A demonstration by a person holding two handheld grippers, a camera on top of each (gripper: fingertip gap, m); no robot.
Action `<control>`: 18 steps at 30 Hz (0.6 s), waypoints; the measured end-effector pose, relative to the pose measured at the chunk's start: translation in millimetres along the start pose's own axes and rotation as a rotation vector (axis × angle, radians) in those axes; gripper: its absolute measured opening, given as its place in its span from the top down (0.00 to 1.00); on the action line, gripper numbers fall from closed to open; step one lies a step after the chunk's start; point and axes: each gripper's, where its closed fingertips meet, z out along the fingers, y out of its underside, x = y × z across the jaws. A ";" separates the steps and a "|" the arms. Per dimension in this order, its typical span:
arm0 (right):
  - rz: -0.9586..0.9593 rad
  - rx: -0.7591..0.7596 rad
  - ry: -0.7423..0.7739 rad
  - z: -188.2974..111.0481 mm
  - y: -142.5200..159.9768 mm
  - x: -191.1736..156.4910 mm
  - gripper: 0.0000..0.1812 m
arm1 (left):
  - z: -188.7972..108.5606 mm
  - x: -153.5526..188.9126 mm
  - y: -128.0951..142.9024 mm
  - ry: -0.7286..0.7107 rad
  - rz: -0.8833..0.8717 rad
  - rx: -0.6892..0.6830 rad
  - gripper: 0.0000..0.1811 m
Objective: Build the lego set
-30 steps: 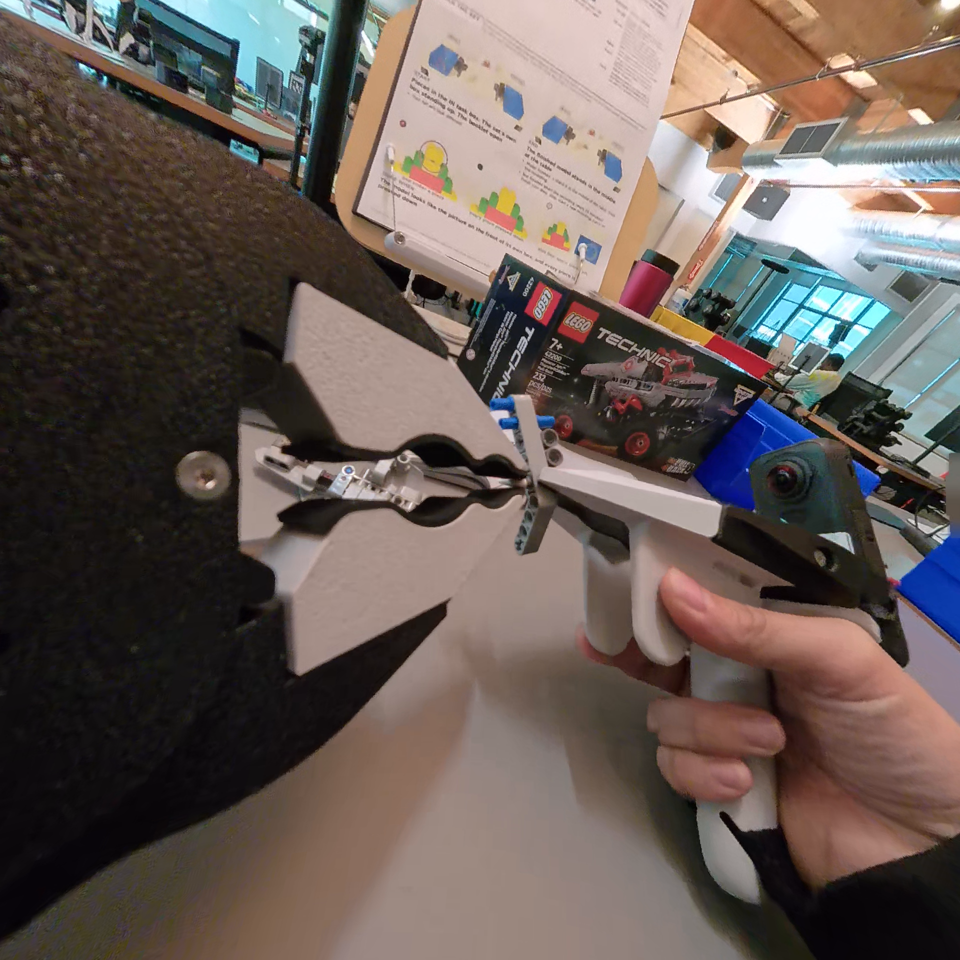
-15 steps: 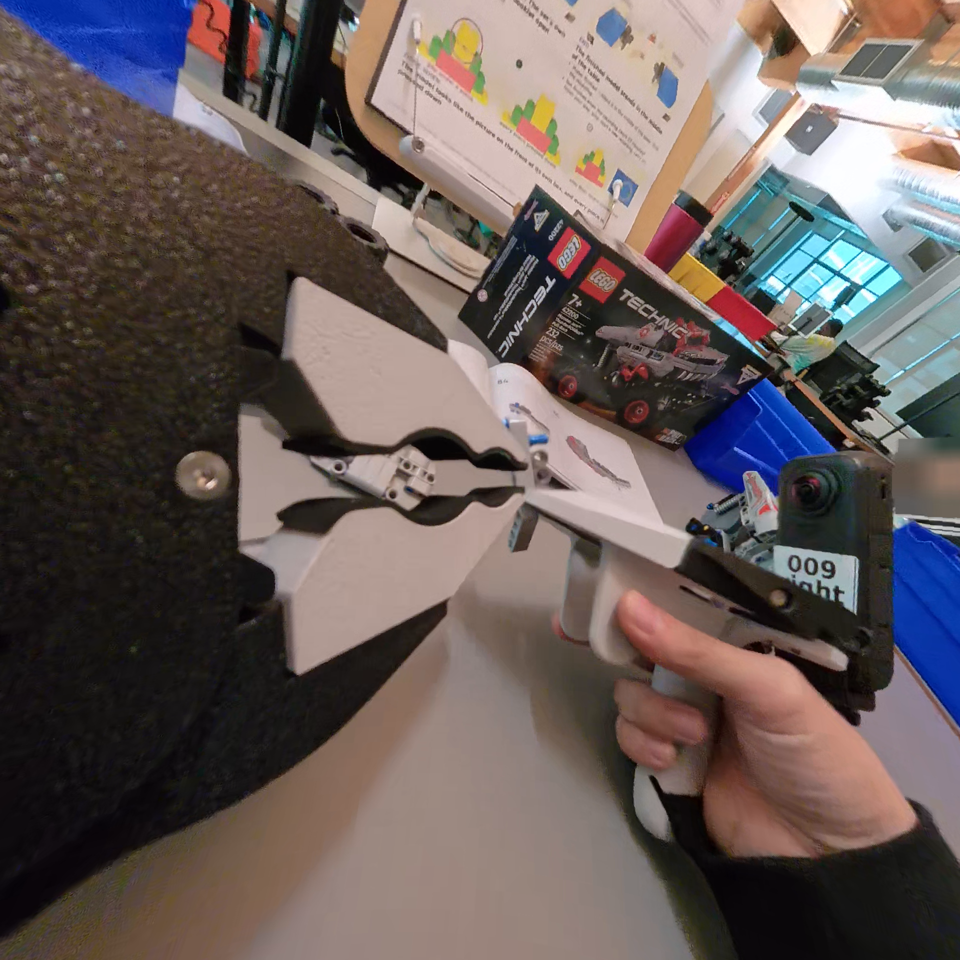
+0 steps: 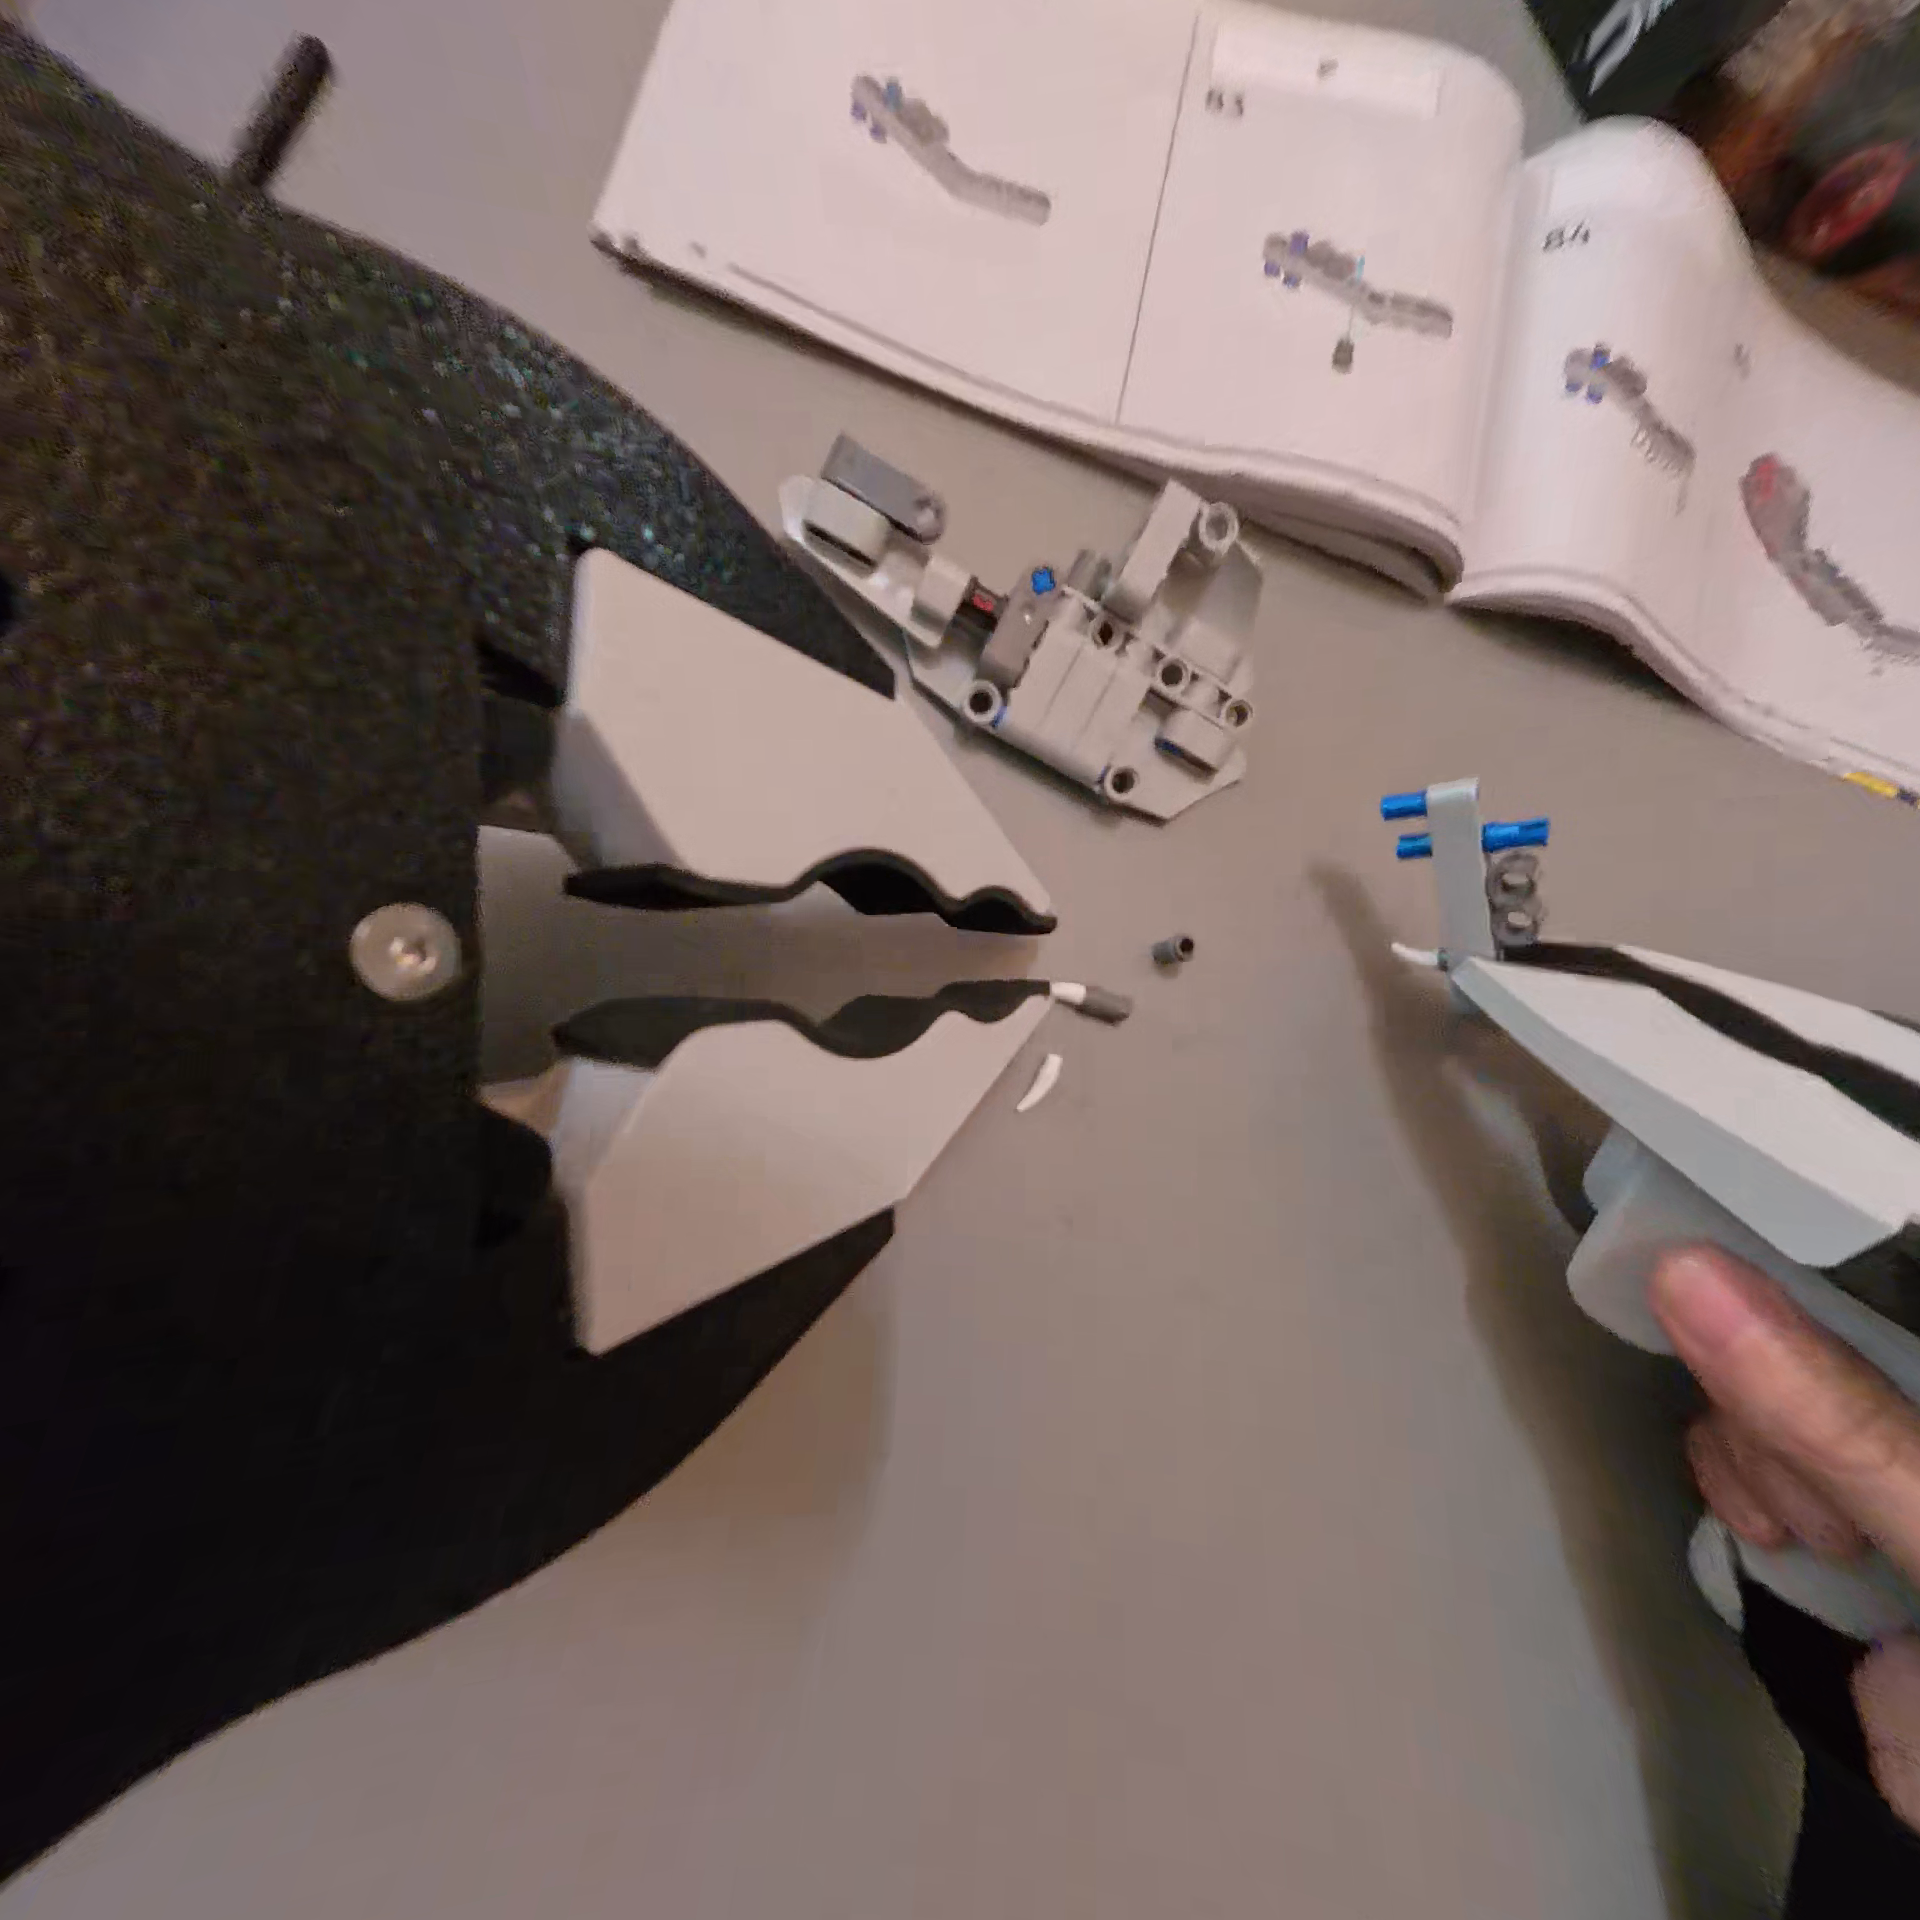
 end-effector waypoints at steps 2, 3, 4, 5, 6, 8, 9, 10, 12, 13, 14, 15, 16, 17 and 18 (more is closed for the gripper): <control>-0.019 -0.022 0.034 -0.2 2.2 4.4 0.96 | 5.2 1.5 0.5 0.046 -0.034 -0.021 0.95; -0.031 -0.034 0.049 0.1 3.4 5.9 0.96 | 7.1 2.7 -0.3 0.064 -0.036 -0.020 0.95; -0.045 -0.046 0.064 0.4 4.8 7.0 0.96 | 8.7 4.9 -1.1 0.082 -0.036 -0.018 0.95; -0.060 -0.061 0.079 1.3 6.5 7.8 0.95 | 10.2 5.5 -1.8 0.087 -0.042 -0.017 0.95; -0.078 -0.077 0.091 2.6 8.6 8.1 0.95 | 11.1 5.8 -2.5 0.087 -0.045 -0.015 0.95; -0.105 -0.100 0.109 5.5 11.9 8.7 0.94 | 11.3 7.3 -2.8 0.084 -0.022 -0.011 0.96; -0.114 -0.106 0.111 7.1 12.8 8.7 0.93 | 11.1 8.0 -2.7 0.077 -0.005 -0.010 0.97; -0.117 -0.115 0.106 8.1 13.7 7.8 0.92 | 10.7 8.5 -2.7 0.069 0.012 -0.008 0.98; -0.133 -0.113 0.090 8.3 13.0 4.9 0.86 | 10.3 7.6 -2.9 0.041 0.045 -0.003 0.99; -0.146 -0.111 0.098 7.0 12.5 5.3 0.83 | 9.8 6.0 -3.9 0.010 0.080 0.007 0.99; -0.166 -0.110 0.105 4.9 12.0 5.0 0.79 | 8.2 4.5 -7.1 -0.024 0.112 0.024 1.00; -0.191 -0.107 0.113 1.7 10.7 3.9 0.77 | 5.3 4.0 -13.8 -0.060 0.151 0.056 1.00; -0.229 -0.090 0.106 -1.7 7.2 -0.7 0.76 | 1.2 3.6 -23.2 -0.103 0.199 0.100 1.00; -0.274 -0.063 0.076 -5.1 3.1 -9.8 0.76 | -3.5 3.9 -32.7 -0.150 0.257 0.139 1.00; -0.303 -0.035 0.024 -8.6 -0.6 -22.1 0.79 | -8.4 5.8 -41.9 -0.194 0.325 0.174 1.00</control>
